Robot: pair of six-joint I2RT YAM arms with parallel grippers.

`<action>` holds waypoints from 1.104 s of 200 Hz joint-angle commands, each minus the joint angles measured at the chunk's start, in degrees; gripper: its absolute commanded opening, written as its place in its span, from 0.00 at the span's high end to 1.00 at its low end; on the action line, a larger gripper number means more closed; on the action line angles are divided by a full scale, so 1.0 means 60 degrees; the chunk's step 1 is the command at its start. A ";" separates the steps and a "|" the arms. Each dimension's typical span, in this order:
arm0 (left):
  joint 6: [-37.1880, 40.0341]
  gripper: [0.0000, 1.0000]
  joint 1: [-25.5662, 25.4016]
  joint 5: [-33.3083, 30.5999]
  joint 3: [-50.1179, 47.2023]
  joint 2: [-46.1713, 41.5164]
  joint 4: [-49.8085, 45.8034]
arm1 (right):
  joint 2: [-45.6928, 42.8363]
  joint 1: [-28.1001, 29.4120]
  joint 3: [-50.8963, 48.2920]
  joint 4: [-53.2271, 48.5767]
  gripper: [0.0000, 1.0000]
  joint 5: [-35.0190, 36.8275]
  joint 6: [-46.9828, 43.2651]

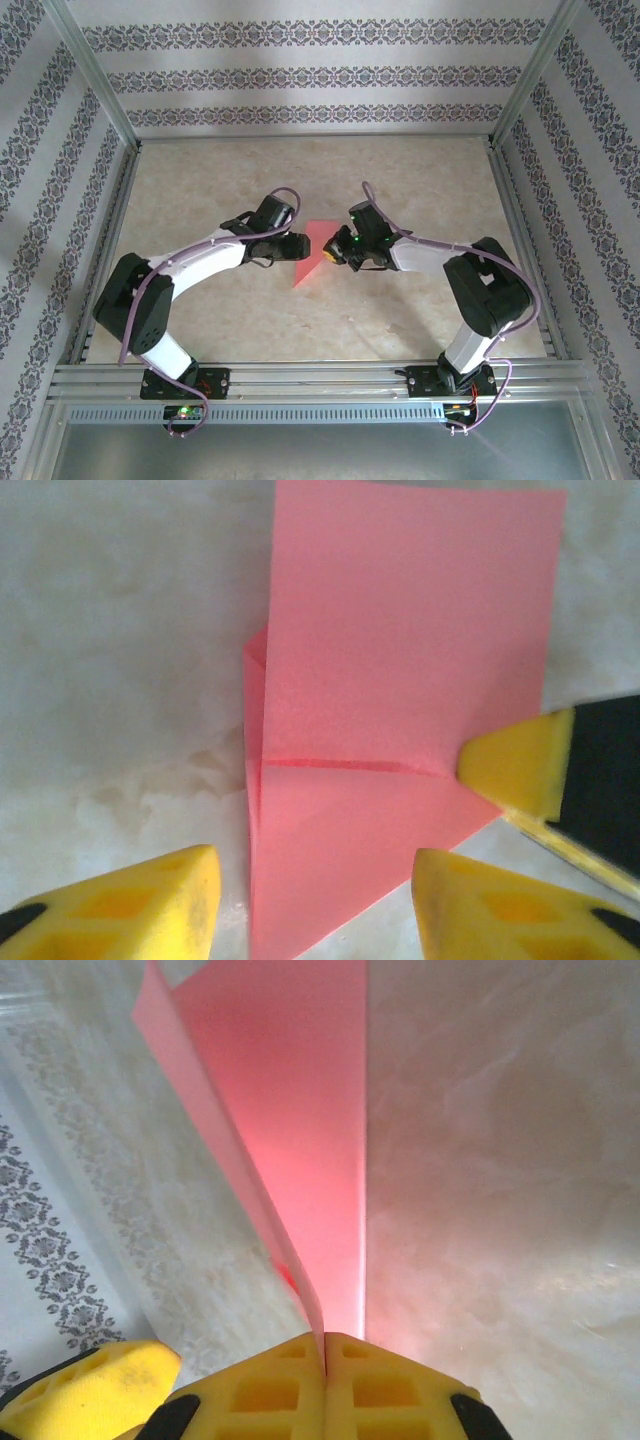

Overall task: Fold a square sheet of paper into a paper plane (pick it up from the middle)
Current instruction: Fold the wing for the fifth time at the center of the table.

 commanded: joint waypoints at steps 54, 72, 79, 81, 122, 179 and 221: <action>0.3464 0.31 -0.0785 0.0392 -0.2009 -0.0669 0.4604 | -0.0957 -0.0421 -0.0522 -0.0746 0.97 0.0435 0.0669; 0.3992 0.31 -0.1099 0.0207 -0.2129 -0.0398 0.4851 | -0.0943 -0.0429 -0.0453 -0.0746 0.97 0.0378 0.0770; 0.4192 0.31 -0.1220 0.0111 -0.2158 -0.0270 0.4948 | -0.0920 -0.0429 -0.0438 -0.0746 0.97 0.0362 0.0798; 0.4247 0.31 -0.1253 0.0088 -0.2164 -0.0235 0.4978 | -0.0915 -0.0432 -0.0435 -0.0739 0.97 0.0351 0.0811; 0.5195 0.34 -0.1693 -0.0506 -0.2323 0.0434 0.5653 | -0.0818 -0.0458 -0.0435 -0.0706 0.97 0.0188 0.0974; 0.5774 0.45 -0.1748 -0.0892 -0.2612 0.1066 0.6252 | -0.0810 -0.0573 -0.0463 -0.0680 0.97 -0.0033 0.1149; 0.6031 0.60 -0.1781 -0.1141 -0.2756 0.1115 0.6300 | -0.0730 -0.0662 -0.0421 -0.0676 0.97 -0.0179 0.1181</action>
